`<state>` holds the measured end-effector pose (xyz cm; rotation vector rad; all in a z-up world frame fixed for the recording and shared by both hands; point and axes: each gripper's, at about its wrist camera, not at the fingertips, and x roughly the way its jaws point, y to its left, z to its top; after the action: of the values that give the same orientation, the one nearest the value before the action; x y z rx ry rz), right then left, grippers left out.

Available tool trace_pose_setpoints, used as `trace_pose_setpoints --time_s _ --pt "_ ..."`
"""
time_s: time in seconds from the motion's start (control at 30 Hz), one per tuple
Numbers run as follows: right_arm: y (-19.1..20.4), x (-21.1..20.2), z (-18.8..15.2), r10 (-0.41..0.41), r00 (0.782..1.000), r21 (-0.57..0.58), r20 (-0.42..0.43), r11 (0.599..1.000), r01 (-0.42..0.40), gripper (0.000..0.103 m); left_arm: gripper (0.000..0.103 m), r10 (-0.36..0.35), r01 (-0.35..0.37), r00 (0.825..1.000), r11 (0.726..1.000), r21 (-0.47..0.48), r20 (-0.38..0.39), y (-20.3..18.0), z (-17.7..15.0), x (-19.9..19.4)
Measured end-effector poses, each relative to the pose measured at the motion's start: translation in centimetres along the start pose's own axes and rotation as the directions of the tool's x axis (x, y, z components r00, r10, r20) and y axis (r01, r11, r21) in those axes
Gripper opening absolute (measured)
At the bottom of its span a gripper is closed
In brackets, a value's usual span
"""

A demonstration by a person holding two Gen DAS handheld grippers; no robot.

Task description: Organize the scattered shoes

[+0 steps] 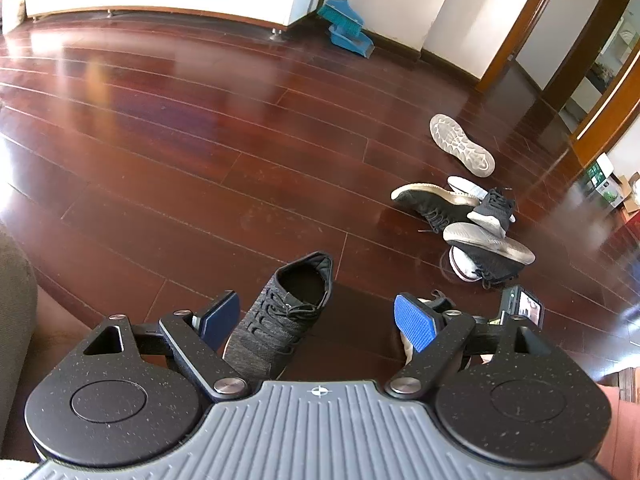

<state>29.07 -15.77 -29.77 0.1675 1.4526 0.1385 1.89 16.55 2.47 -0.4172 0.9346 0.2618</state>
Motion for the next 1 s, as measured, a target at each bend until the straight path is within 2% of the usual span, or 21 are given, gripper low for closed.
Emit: trace_pose_setpoints --time_s 0.33,0.53,0.6,0.67,0.73,0.83,1.0 --pt "-1.0 -5.3 0.0 0.072 0.993 0.017 0.095 0.997 -0.074 0.029 0.089 0.010 -0.010 0.999 1.000 0.002 0.045 -0.4 -0.1 -0.8" --pt "-2.5 -12.1 -1.1 0.160 0.969 0.038 0.188 0.985 -0.170 0.030 0.089 0.007 -0.008 0.994 1.000 0.007 0.108 -1.2 0.0 -2.9" --pt "-2.7 -14.5 -1.8 0.163 0.962 0.017 0.220 0.985 -0.171 0.033 0.089 -0.001 0.000 0.992 1.000 0.008 0.130 -1.6 -0.1 -3.9" --pt "-2.9 -16.0 -2.4 0.146 0.960 -0.018 0.239 0.989 -0.146 0.041 0.089 -0.010 0.008 0.989 1.000 0.014 0.147 -2.0 -0.2 -5.0" --pt "-3.1 -16.5 -3.2 0.120 0.965 -0.049 0.232 0.993 -0.111 0.041 0.089 -0.020 0.017 0.988 1.000 0.023 0.155 -2.4 -0.4 -5.8" --pt "-3.8 -15.3 -4.0 0.088 0.977 -0.022 0.194 0.996 -0.085 0.041 0.089 -0.031 0.027 0.987 0.999 0.030 0.155 -2.7 -0.6 -6.2" --pt "-3.0 -12.4 -3.4 0.114 0.981 -0.001 0.156 0.993 -0.116 0.041 0.089 -0.019 0.012 0.992 0.998 0.053 0.128 -3.4 -0.4 -4.4"
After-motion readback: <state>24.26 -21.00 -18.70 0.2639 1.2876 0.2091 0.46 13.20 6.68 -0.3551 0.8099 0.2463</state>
